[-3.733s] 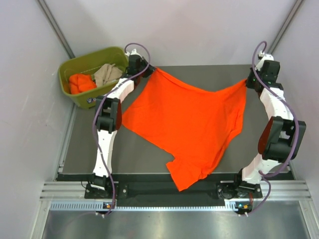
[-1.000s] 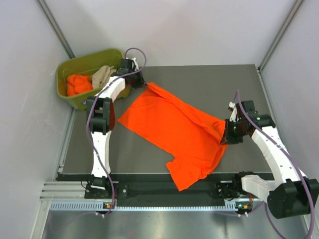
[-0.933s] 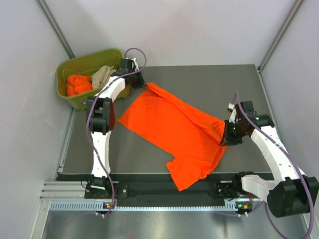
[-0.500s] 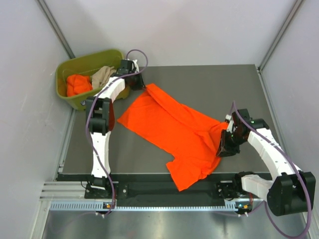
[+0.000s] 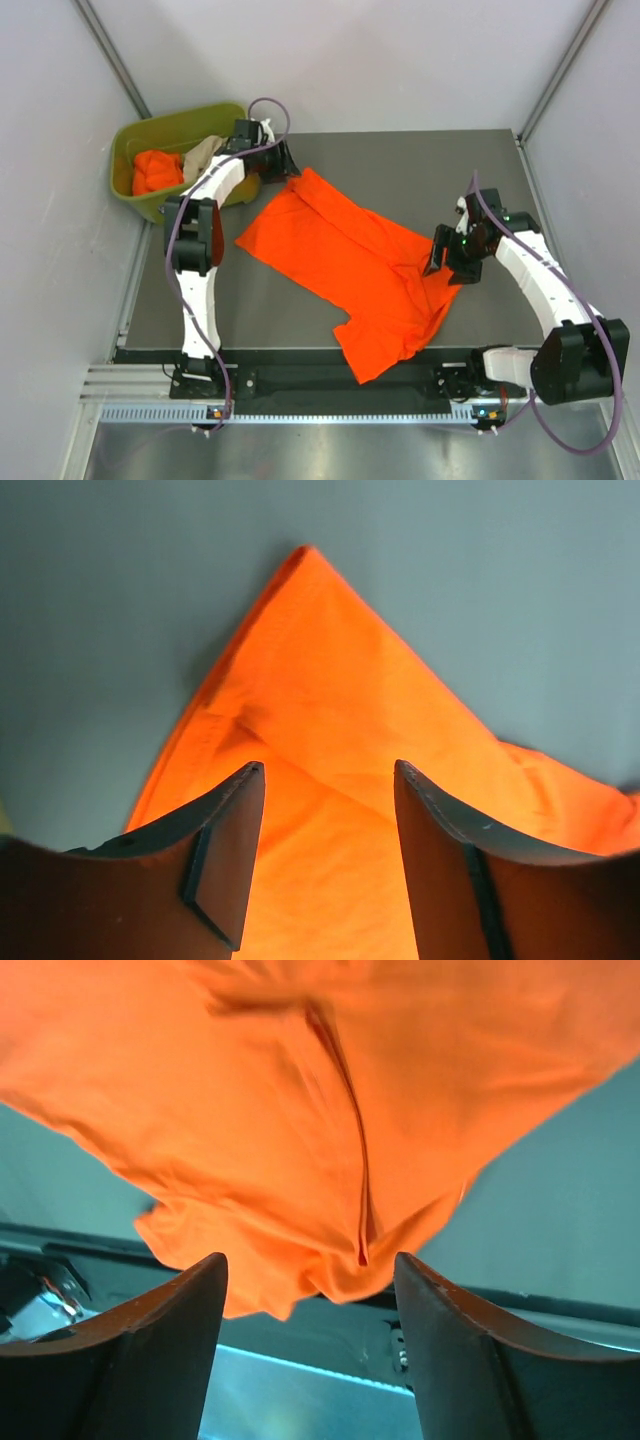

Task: Fold and stack the t-shirts
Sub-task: Fold the tshirt

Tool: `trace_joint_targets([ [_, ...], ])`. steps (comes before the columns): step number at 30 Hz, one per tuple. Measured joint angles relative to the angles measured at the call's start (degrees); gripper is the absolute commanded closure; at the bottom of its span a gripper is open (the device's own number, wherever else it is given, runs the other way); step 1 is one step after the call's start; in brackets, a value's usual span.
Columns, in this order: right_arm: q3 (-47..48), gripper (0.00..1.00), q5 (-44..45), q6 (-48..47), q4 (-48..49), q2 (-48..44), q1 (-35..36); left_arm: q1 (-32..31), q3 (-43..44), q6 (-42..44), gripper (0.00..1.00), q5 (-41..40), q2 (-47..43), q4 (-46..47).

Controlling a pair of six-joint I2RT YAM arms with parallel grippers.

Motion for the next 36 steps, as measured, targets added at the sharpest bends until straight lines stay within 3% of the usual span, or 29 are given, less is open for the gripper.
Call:
trace_joint_targets([
  [2,2.2,0.3,0.5,0.2,0.6,1.2,-0.2,0.2,-0.6,-2.0,0.49,2.2,-0.7,1.9],
  [12,8.5,0.26,1.7,0.2,3.0,5.6,-1.5,1.5,-3.7,-20.0,0.54,17.7,-1.0,20.6],
  [22,10.0,0.25,1.5,-0.3,3.4,5.7,-1.6,5.3,-8.2,-39.3,0.52,30.3,-0.8,56.2],
  [25,10.0,0.24,1.6,-0.3,3.4,5.7,-1.6,6.0,-8.3,-42.4,0.51,31.5,-0.9,62.6],
  [28,10.0,0.23,2.8,-0.3,3.4,5.7,-1.6,5.6,-8.8,-40.6,0.51,31.7,-2.1,61.4],
  [30,10.0,0.23,4.0,-0.3,3.4,5.7,-2.1,4.4,-8.8,-35.2,0.51,30.3,-3.7,55.7],
  [36,9.1,0.24,6.6,0.5,4.9,6.9,-9.8,-3.5,-9.4,-17.6,0.53,16.6,-13.0,35.7],
])
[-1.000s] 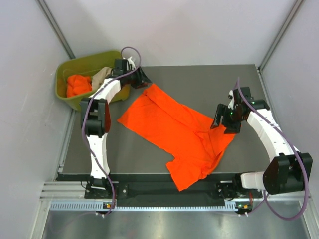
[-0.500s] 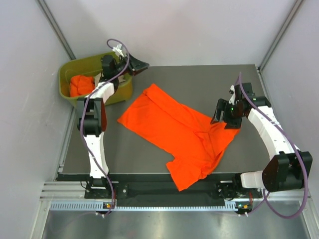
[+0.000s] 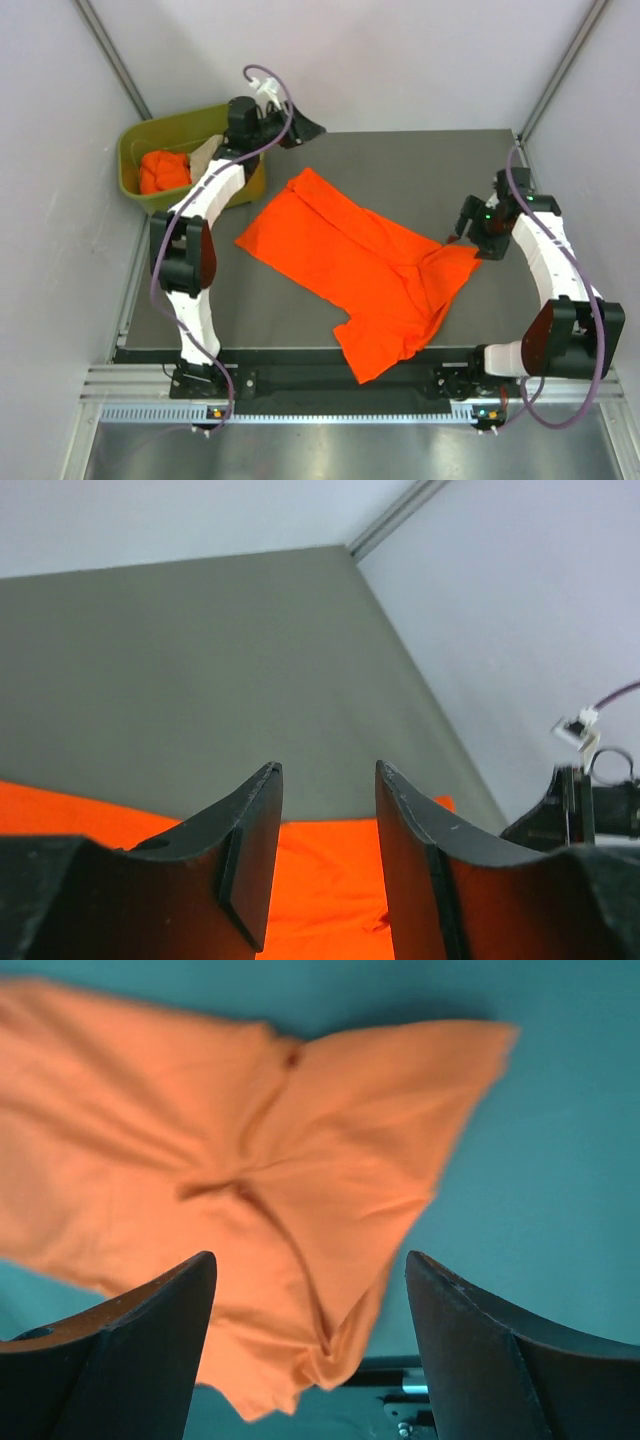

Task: Fold and stack the t-shirts
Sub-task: Fold the tshirt

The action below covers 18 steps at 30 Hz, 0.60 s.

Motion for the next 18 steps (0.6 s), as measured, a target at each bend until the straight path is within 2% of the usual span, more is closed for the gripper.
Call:
trace_joint_targets([
  [4,-2.4,0.2,-0.6,1.2,2.5,1.2,-9.1,-8.0,-5.5,7.6,0.54,-9.6,-8.5,-7.9],
  [8,-5.9,0.18,-2.1,1.8,6.0,3.4,-15.0,-13.0,-16.4,9.1,0.55,-14.3,-16.1,-11.2],
  [13,-11.4,0.21,-5.1,2.8,11.6,6.2,-17.0,-13.3,-26.3,9.1,0.55,-17.5,-22.4,-16.3],
  [18,-15.5,0.29,-7.0,3.2,17.7,8.1,-17.0,-13.2,-31.5,10.0,0.55,-19.3,-30.8,-20.5],
])
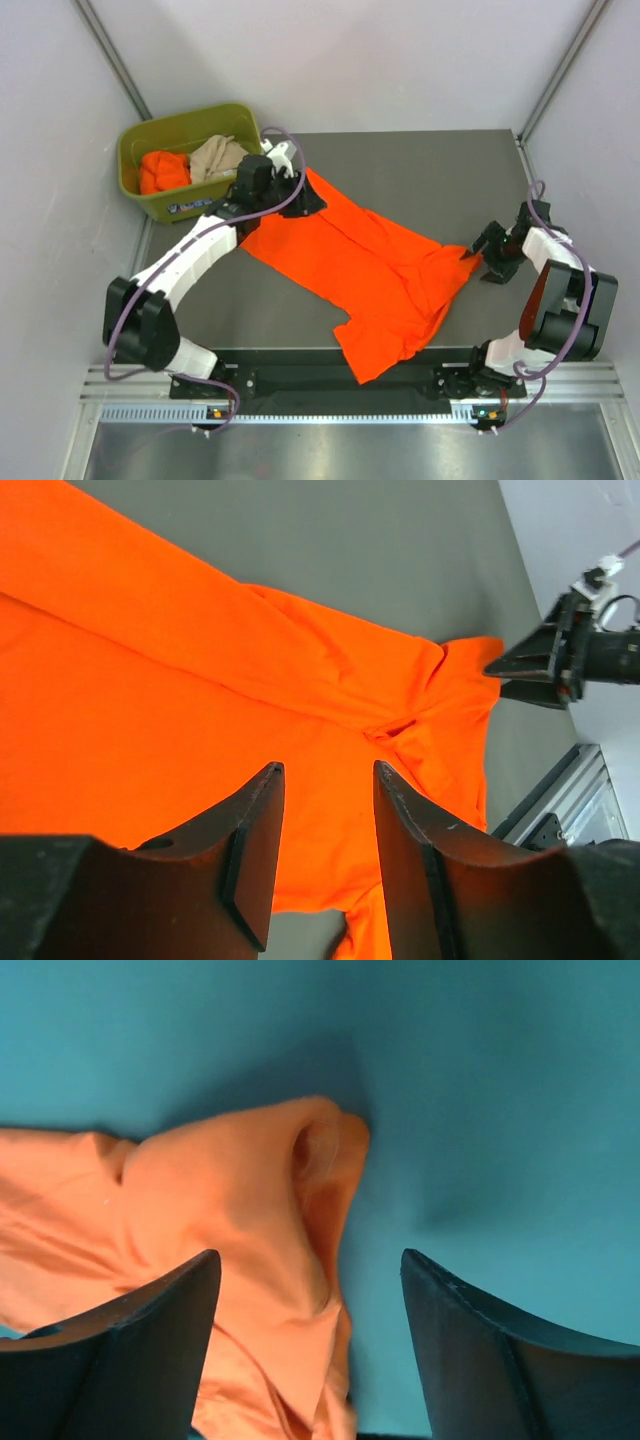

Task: Fold and stack the t-shirts
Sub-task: Fold the tshirt

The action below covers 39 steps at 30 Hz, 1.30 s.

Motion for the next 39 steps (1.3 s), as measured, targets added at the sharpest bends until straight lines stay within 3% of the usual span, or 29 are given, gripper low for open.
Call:
trace_joint_targets([
  [4,-0.5,0.4,0.1,0.0,3.9,2.5,0.0,0.0,-1.8,1.4,0.55,-1.5,-7.2,-2.7],
  [7,-1.0,0.65,0.2,0.2,7.1,4.0,0.0,0.0,-2.9,2.6,0.55,-3.3,-10.8,-4.3],
  [10,-1.1,0.98,0.2,0.7,9.2,5.0,0.0,0.0,-3.6,3.4,0.55,-4.9,-11.7,-5.8],
  [14,0.9,1.0,2.6,1.4,10.1,6.4,0.0,0.0,-4.7,3.3,0.55,-6.3,-11.7,-7.8],
  [18,9.0,1.0,8.2,0.9,9.9,9.3,0.0,0.0,-5.4,3.1,0.55,-8.0,-11.7,-8.9],
  [22,24.0,1.0,12.3,-0.8,10.5,17.9,0.0,0.0,-5.2,2.8,0.55,-10.1,-11.1,-10.6],
  [27,48.3,1.0,14.5,-4.2,9.7,34.9,0.9,0.0,-1.7,2.6,0.54,-12.9,-6.9,-14.7],
  [30,55.1,0.91,14.9,-5.7,9.6,40.2,2.0,0.0,0.3,3.0,0.52,-14.8,-5.0,-16.7],
  [31,55.3,0.68,14.9,-6.0,8.9,40.4,2.4,0.0,0.7,3.1,0.5,-15.3,-4.8,-17.3],
  [34,55.4,0.3,14.8,-6.3,5.5,40.4,3.2,0.0,2.1,3.4,0.44,-16.4,-3.8,-18.9],
  [37,55.3,0.15,16.1,-7.1,1.4,40.1,3.7,0.0,2.8,3.6,0.42,-16.0,-1.6,-19.3],
  [39,54.4,0.11,18.9,-7.9,-2.3,38.4,3.9,0.0,2.8,3.5,0.42,-15.5,0.1,-20.1],
])
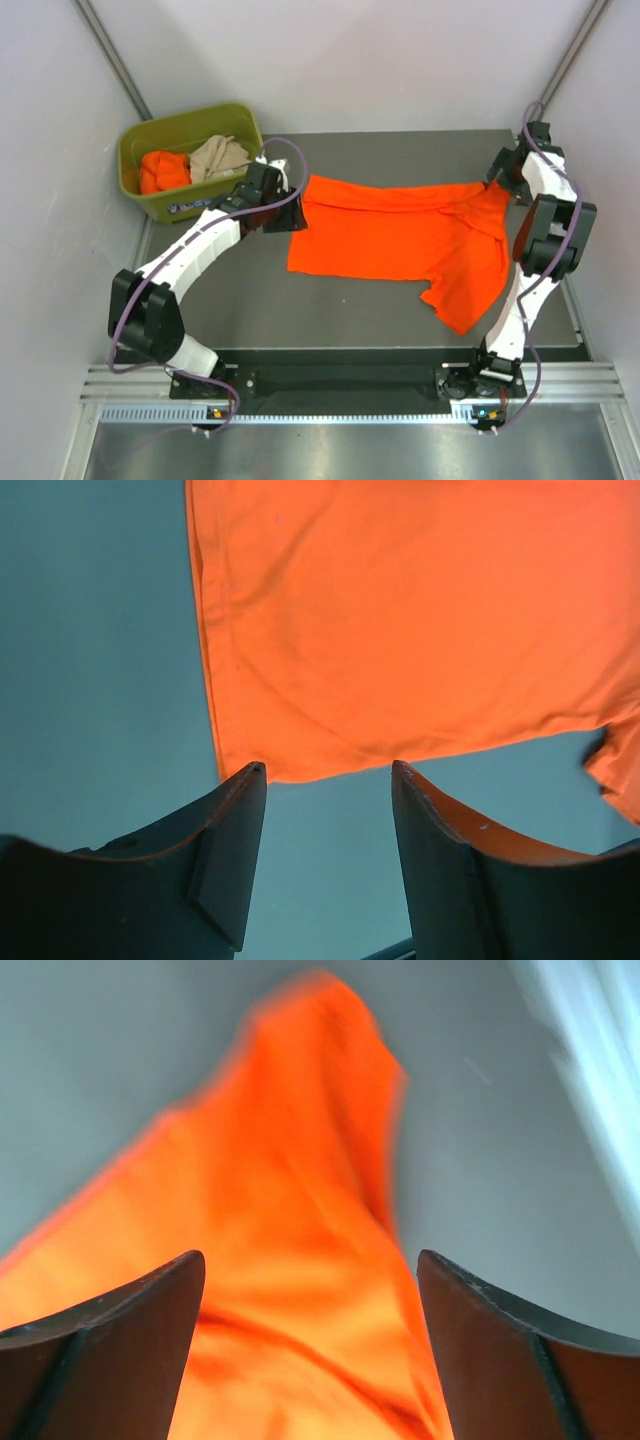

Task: Fold and stack the t-shirts
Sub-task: Fold the tshirt

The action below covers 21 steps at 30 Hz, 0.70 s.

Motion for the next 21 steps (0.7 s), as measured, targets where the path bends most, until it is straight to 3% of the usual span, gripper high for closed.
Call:
trace_joint_targets([
  [6,-8.7,0.04,6.6,-0.5,-8.6,-15.9,-0.1,0.0,-1.9,-0.2,0.45,1.0,4.4,-3.1],
  [11,-23.2,0.14,3.6,1.7,-10.1,-36.5,-0.9,0.0,-5.8,-0.9,0.47,1.1,4.7,-4.2],
  [14,-38.1,0.24,-0.9,5.8,-8.6,-47.5,-1.3,0.0,-8.1,-2.3,0.47,1.1,4.7,-4.1],
  [18,-54.9,0.34,-6.2,11.4,-9.5,-53.3,-3.2,0.0,-10.9,-5.1,0.47,1.7,4.7,-3.9],
  [21,-61.4,0.38,-7.3,14.7,-10.8,-54.2,-6.9,0.0,-12.8,-7.1,0.46,2.4,4.7,-3.8],
])
